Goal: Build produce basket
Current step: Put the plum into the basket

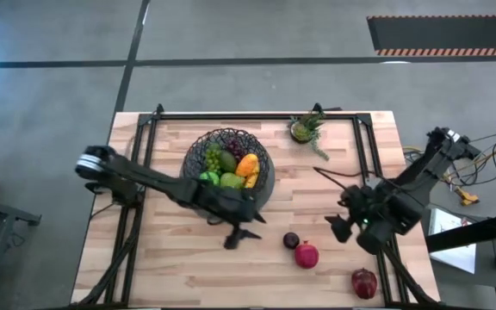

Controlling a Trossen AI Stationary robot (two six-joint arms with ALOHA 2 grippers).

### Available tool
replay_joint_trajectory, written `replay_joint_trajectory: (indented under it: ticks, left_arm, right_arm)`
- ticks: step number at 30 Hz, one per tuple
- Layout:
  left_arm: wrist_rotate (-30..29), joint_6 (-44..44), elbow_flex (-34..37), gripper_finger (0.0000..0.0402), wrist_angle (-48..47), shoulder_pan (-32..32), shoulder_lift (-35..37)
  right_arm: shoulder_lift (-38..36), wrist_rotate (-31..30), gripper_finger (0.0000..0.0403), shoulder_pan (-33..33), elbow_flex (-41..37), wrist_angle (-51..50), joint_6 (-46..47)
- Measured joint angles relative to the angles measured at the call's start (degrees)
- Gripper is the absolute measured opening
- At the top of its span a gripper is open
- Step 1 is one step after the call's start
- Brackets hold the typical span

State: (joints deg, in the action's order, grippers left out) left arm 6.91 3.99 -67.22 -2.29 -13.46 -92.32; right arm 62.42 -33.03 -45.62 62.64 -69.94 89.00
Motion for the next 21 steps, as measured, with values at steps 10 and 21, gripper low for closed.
replay_joint_trajectory:
  ticks: [10, 21]
  left_arm:
    - [-2.81, 5.09, -15.69, 0.0215, 0.79, -1.35, -21.09]
    - [1.27, -0.86, -25.29, 0.0255, 0.3, -0.77, -32.9]
  right_arm:
    - [-2.08, -1.66, 0.0325, -5.56, -5.82, 0.03, -0.03]
    - [-1.25, -1.78, 0.0325, -7.11, -5.13, 0.42, 0.16]
